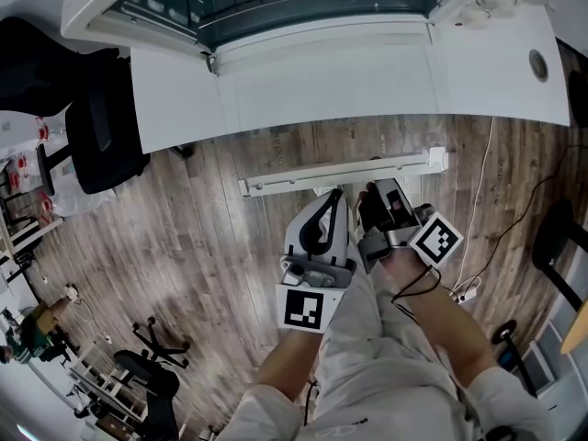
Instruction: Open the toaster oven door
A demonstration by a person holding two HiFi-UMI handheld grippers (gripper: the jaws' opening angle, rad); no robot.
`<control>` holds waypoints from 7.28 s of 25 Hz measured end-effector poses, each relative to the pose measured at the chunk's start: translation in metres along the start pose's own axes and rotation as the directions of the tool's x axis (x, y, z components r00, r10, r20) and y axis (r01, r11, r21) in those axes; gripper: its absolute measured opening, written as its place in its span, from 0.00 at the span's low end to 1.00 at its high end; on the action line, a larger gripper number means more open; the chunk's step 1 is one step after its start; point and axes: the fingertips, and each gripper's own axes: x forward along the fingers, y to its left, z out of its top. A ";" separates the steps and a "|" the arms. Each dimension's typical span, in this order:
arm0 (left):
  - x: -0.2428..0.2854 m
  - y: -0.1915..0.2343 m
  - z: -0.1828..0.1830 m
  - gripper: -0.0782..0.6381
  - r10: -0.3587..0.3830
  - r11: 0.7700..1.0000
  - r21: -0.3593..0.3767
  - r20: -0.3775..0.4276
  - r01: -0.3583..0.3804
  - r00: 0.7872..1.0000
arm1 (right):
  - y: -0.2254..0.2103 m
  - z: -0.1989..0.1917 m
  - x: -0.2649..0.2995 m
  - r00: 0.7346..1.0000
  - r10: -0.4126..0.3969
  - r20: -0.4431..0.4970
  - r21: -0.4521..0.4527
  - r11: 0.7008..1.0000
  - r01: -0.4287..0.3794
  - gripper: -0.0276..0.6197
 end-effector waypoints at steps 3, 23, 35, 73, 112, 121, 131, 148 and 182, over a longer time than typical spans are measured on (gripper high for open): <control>0.000 0.000 0.004 0.12 0.000 1.000 0.000 0.008 0.000 1.000 | 0.000 0.000 -0.001 1.000 -0.002 -0.001 0.006 1.000 0.002 0.19; -0.020 -0.018 0.025 0.12 -0.003 1.000 0.027 0.006 0.002 1.000 | -0.023 -0.002 -0.085 0.985 -0.169 -0.026 -0.016 0.986 0.169 0.14; -0.061 -0.061 0.088 0.12 0.014 0.996 0.090 0.026 -0.016 1.000 | 0.091 0.024 -0.139 0.994 -0.084 -0.063 -0.558 0.829 0.034 0.07; -0.337 -0.127 0.174 0.12 -0.049 0.980 0.197 0.141 0.020 0.989 | 0.275 -0.103 -0.350 0.990 0.118 0.083 -0.900 0.435 0.024 0.07; -0.475 -0.353 0.130 0.12 0.060 0.972 0.210 0.208 -0.105 0.976 | 0.229 -0.065 -0.628 0.994 0.106 0.035 -0.921 0.389 -0.009 0.07; -0.503 -0.367 0.130 0.12 0.045 0.967 0.236 0.221 -0.098 0.974 | 0.224 -0.061 -0.671 0.992 0.092 0.092 -0.915 0.401 0.048 0.07; -0.525 -0.354 0.144 0.12 0.001 0.966 0.249 0.243 -0.064 0.970 | 0.242 -0.086 -0.688 0.984 0.105 0.142 -0.909 0.408 0.088 0.07; -0.548 -0.319 0.147 0.12 0.028 0.974 0.212 0.241 -0.081 0.970 | 0.271 -0.106 -0.681 0.973 0.154 0.172 -0.928 0.356 0.108 0.07; -0.548 -0.304 0.138 0.12 0.033 0.978 0.192 0.241 -0.081 0.970 | 0.273 -0.128 -0.660 0.982 0.144 0.121 -0.932 0.357 0.063 0.07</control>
